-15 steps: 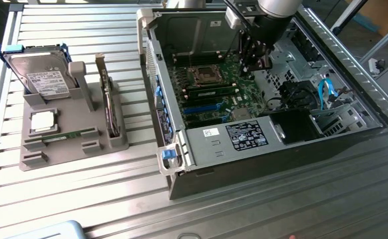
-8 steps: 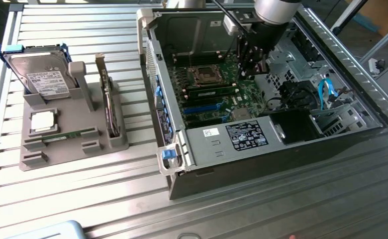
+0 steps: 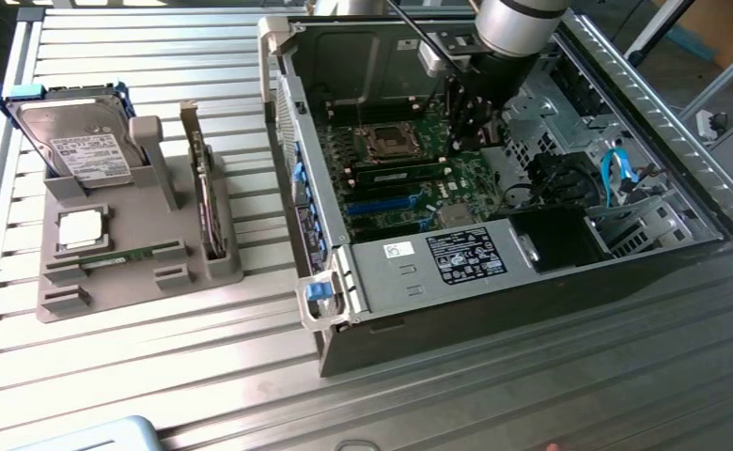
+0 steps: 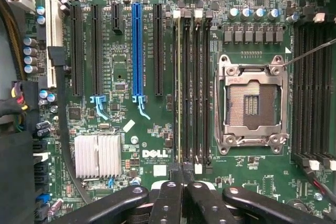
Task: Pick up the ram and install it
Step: 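Press down the ram until it locks into place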
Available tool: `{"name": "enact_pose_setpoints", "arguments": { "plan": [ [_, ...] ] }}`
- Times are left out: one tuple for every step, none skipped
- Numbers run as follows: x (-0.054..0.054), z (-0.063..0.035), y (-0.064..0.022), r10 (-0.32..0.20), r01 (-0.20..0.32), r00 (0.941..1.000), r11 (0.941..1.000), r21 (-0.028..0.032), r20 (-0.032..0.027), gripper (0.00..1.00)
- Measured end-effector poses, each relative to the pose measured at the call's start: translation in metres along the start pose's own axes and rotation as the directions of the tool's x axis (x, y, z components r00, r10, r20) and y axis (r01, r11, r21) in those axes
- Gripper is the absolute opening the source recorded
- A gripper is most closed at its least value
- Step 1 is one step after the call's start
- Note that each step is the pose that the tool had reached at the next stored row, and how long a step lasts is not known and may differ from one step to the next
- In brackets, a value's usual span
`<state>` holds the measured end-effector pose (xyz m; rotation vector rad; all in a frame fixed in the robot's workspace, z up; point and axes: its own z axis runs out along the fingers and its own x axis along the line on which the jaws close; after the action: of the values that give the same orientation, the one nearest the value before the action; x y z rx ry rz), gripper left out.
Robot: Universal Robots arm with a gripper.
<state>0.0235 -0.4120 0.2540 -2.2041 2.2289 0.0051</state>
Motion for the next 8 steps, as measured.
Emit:
{"name": "enact_pose_setpoints", "arguments": {
  "plan": [
    [0.0000, 0.0015, 0.0000, 0.000, 0.000, 1.0000, 1.0000, 0.0000, 0.0000, 0.10],
    [0.0000, 0.0041, 0.0000, 0.000, 0.000, 1.0000, 1.0000, -0.0001, -0.0002, 0.10],
    [0.0001, 0.0062, 0.0000, 0.000, 0.000, 1.0000, 1.0000, -0.0001, -0.0002, 0.10],
    [0.0001, 0.0078, 0.0000, 0.000, 0.000, 1.0000, 1.0000, 0.0000, -0.0001, 0.10],
    [0.0001, 0.0091, 0.0001, 0.000, 0.000, 1.0000, 1.0000, 0.0000, -0.0001, 0.10],
    [0.0001, 0.0090, 0.0001, 0.000, 0.000, 1.0000, 1.0000, 0.0000, -0.0005, 0.10],
    [0.0001, 0.0090, 0.0001, 0.000, 0.000, 1.0000, 1.0000, -0.0001, -0.0005, 0.10],
    [0.0001, 0.0090, 0.0001, 0.000, 0.000, 1.0000, 1.0000, -0.0001, -0.0005, 0.10]
  ]
}}
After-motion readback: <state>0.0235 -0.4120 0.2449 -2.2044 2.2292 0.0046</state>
